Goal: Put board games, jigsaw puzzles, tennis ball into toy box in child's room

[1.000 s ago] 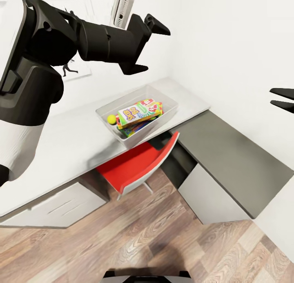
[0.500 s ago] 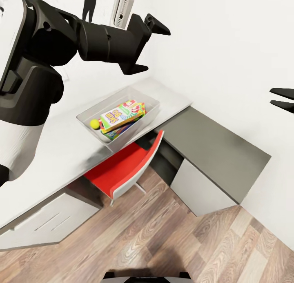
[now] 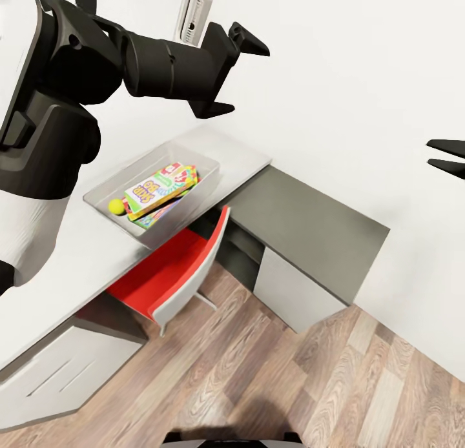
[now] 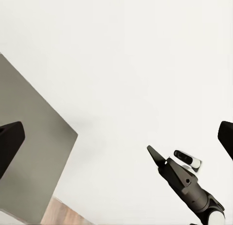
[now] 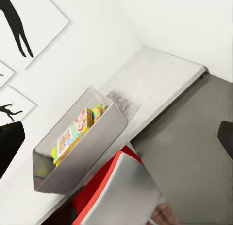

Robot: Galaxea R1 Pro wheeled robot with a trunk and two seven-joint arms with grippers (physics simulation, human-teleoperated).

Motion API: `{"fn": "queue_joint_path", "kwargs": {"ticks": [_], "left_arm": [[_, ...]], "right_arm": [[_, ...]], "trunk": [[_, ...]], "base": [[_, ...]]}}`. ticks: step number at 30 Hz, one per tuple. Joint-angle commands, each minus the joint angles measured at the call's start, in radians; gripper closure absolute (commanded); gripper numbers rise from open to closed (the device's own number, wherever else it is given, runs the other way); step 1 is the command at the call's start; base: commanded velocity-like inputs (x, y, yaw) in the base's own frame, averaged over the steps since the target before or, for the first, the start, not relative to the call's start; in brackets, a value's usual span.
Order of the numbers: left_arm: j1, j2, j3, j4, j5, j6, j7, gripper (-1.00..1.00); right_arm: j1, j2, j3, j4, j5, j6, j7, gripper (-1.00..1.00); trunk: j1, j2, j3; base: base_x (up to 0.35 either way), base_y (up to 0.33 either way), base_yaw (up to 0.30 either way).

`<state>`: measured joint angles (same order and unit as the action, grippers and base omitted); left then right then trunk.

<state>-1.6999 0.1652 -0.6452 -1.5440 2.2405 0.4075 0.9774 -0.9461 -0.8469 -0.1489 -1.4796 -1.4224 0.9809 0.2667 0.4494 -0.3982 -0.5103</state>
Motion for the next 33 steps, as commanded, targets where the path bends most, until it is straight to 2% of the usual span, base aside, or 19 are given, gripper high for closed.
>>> {"fn": "queue_joint_path", "kwargs": {"ticks": [1,26,33], "left_arm": [[-0.001,0.001,0.0,0.0,0.004,0.002,0.004,-1.0],[-0.001,0.001,-0.001,-0.001,0.004,0.002,0.004,-1.0],[-0.001,0.001,-0.005,0.0,0.004,0.002,0.004,-1.0]], "right_arm": [[-0.002,0.0,0.0,0.001,0.01,0.004,0.009,-1.0],[-0.002,0.001,0.001,0.001,0.01,0.004,0.009,-1.0],[-0.002,0.005,0.003,0.001,0.009,0.004,0.009,-1.0]], "trunk": [[0.001,-0.002,-0.001],[0.001,-0.002,0.011],[0.001,-0.002,0.014]], "base": [[0.0,0.004,-0.279],[0.0,0.001,-0.272],[0.0,0.0,-0.183]]}}
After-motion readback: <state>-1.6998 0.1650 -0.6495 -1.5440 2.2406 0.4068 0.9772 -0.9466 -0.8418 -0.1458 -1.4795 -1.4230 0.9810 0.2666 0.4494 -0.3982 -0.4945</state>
